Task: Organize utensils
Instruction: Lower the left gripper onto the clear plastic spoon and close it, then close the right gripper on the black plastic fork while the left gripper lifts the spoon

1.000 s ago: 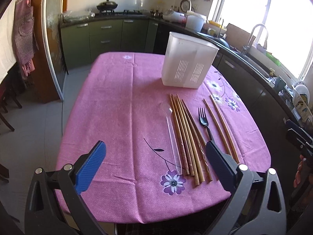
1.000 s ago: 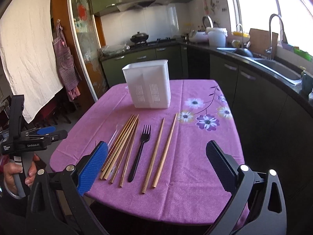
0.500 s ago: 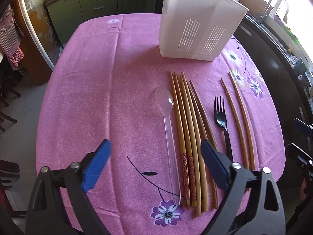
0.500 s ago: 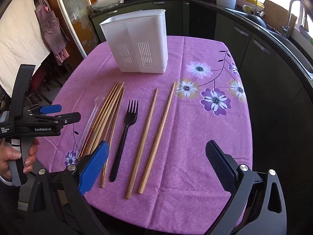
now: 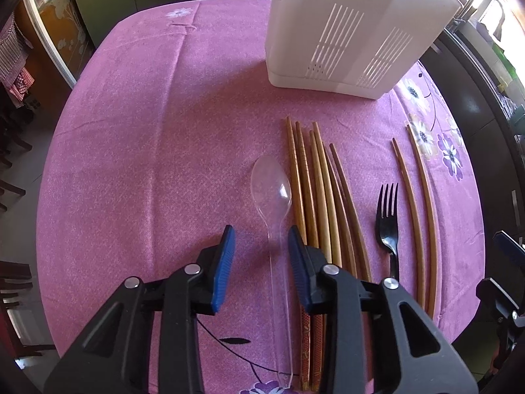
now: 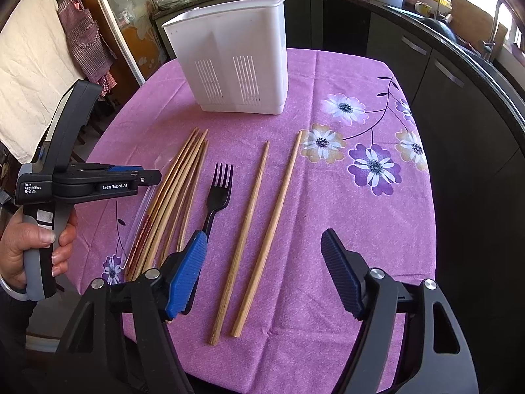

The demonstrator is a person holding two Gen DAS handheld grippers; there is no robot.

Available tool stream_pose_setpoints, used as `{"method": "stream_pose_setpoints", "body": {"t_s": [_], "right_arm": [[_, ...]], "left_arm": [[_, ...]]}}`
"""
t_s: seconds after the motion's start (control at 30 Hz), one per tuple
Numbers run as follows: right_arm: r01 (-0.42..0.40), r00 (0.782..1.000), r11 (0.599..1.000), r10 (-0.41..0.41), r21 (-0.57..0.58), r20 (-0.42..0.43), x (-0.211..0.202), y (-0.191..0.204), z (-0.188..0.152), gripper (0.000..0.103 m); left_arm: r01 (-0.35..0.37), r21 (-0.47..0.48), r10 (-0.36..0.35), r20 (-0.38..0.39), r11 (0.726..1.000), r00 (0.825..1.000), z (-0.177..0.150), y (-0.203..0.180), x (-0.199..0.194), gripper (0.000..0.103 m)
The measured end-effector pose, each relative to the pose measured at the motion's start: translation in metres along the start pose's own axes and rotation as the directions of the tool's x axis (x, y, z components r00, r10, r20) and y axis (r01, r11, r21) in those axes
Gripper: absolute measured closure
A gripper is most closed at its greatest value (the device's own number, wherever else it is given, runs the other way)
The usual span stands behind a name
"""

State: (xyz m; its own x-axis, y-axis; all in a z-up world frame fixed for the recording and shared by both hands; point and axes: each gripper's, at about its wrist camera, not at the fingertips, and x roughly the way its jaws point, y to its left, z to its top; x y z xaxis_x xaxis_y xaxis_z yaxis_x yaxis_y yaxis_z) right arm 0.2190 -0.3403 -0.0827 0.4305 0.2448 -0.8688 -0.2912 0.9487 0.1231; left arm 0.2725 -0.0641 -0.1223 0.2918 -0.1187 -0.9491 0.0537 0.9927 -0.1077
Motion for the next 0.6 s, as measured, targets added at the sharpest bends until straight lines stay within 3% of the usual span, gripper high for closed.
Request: {"method": "stream_pose_setpoints", "body": {"t_s": [0.27,0.4,0.6], "right_arm": [[0.001,1.000,1.000,-0.001,0.004,0.001,0.002,-0.003,0.000,0.031],[0.001,1.000,1.000,-0.001,-0.004,-0.001,0.002,-0.002,-0.001,0.031],[0.004,1.000,1.000,-0.004,-0.014,-0.009,0.003,0.001,-0.003,0.031]], "left_arm": [[-0.018,0.005,0.018,-0.019,1.000,1.000,0.006,-0.010,0.006,0.076],[-0.015,0.005,0.015,-0.031,1.000,0.999,0.005,-0.013,0.008,0.087],[-0.028,0.013,0.029,-0.031,1.000,0.999,0.006,-0.018,0.013,0.094]]}}
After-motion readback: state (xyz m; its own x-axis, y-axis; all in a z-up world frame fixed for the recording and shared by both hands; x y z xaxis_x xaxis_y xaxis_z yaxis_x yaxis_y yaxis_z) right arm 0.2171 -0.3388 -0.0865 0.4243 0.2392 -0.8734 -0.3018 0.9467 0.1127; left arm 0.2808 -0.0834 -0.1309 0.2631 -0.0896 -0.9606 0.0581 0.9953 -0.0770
